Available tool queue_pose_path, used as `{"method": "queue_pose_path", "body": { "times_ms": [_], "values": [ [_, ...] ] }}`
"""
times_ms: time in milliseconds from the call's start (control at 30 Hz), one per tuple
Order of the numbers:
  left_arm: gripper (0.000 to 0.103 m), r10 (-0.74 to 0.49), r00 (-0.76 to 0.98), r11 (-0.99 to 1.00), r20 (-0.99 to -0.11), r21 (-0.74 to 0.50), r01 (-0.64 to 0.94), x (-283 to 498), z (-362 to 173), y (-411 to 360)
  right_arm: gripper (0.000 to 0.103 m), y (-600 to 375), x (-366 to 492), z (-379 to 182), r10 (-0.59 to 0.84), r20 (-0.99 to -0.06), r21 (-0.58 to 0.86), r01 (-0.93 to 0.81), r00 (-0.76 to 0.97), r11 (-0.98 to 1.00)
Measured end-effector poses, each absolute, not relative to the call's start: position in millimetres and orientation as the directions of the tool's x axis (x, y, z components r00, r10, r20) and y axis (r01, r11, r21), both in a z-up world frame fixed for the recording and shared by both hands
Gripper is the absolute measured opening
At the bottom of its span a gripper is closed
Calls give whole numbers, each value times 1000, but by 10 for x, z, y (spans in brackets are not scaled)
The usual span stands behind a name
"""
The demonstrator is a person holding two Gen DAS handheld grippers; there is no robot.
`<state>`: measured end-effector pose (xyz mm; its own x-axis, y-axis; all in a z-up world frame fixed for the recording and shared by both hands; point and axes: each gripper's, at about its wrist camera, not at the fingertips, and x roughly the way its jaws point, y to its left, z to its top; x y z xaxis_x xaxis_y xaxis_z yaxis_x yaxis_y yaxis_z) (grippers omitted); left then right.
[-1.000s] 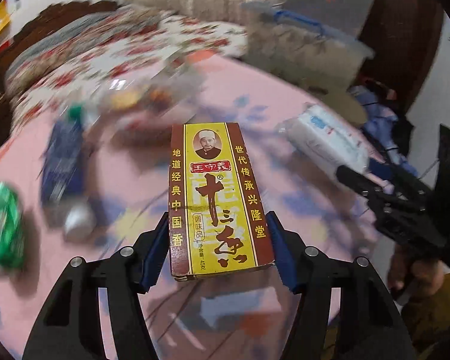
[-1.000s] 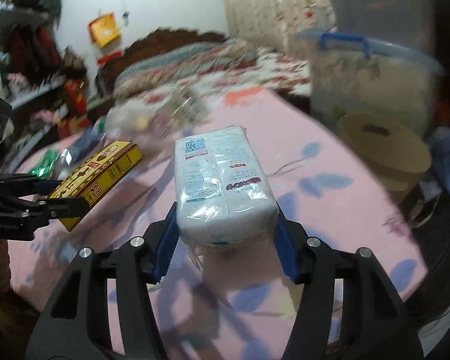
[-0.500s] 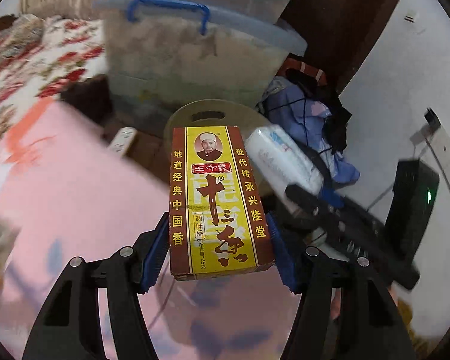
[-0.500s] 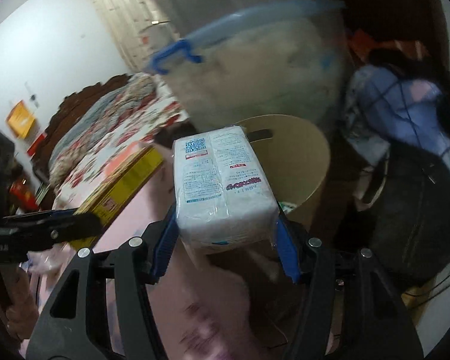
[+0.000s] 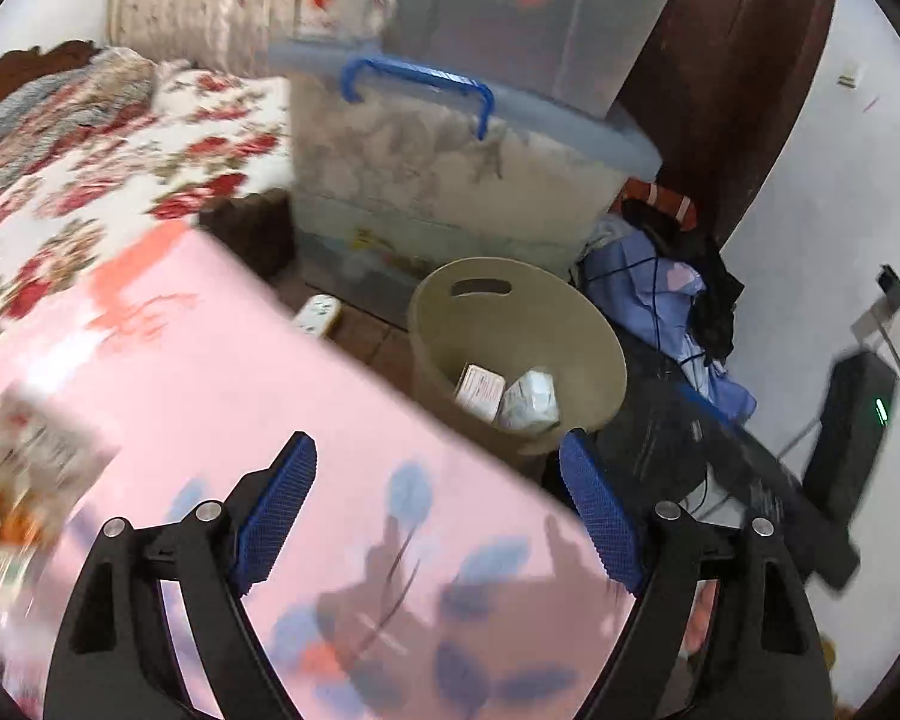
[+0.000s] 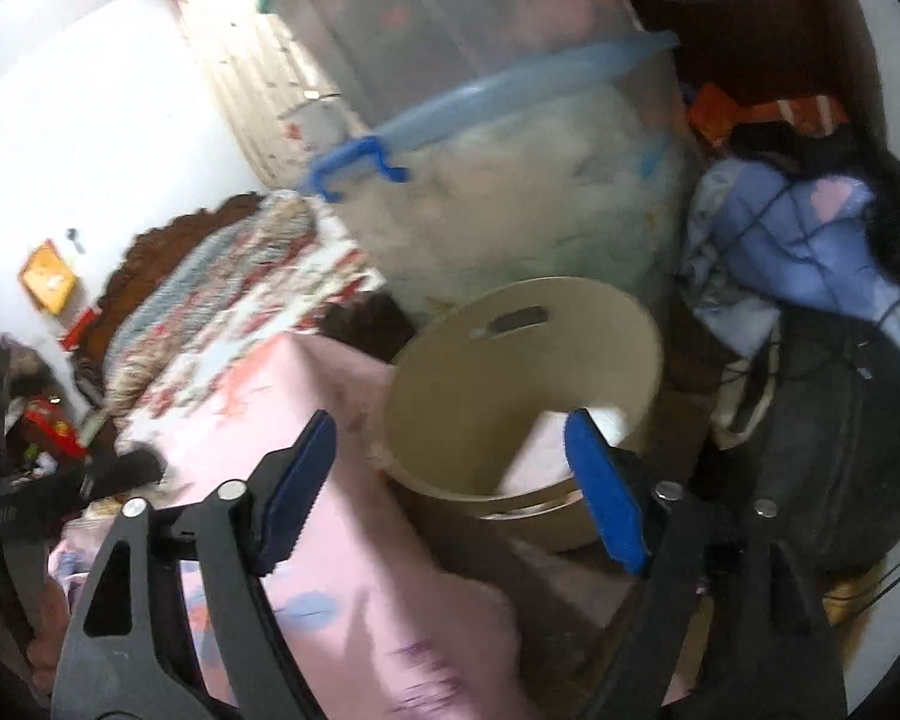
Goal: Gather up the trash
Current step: 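Drop the yellow seasoning box into the tan wastebasket with left gripper, then return both grippers to the bed near the crushed green can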
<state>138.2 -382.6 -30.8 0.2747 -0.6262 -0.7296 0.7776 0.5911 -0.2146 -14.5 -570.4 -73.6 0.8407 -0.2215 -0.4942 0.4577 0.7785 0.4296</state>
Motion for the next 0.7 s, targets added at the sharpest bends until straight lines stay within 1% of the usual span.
{"method": "queue_pose_path", "body": {
  "times_ms": [67,167,333,400,533,633,700],
  "values": [
    [80,-629,292,604,-721,-217,767,1228,-300,-3386,69,-5519,-91,-708,-160,-483,456,404,861,793],
    [80,-612,292,632,-735,-232,740,1017,-378,-2727,63,-5209,66,-686,-34,-476,508,306,879,805],
    [80,-522,374,744,-767,-195,639,756,-518,-1588,63,-4478,380,-659,137,-481,522,158,866,838],
    [80,-506,398,780,-765,-210,590,721,-519,-1213,63,-4194,500,-665,191,-486,519,106,853,848],
    [80,-465,490,865,-737,-261,429,728,-458,-318,62,-3611,852,-680,285,-527,496,18,801,868],
    [80,-436,556,897,-707,-291,333,758,-383,154,62,-3343,1038,-684,337,-542,513,-15,770,859],
    [80,-424,591,906,-686,-313,285,760,-342,419,62,-3198,1136,-663,345,-545,505,-30,764,863]
  ]
}}
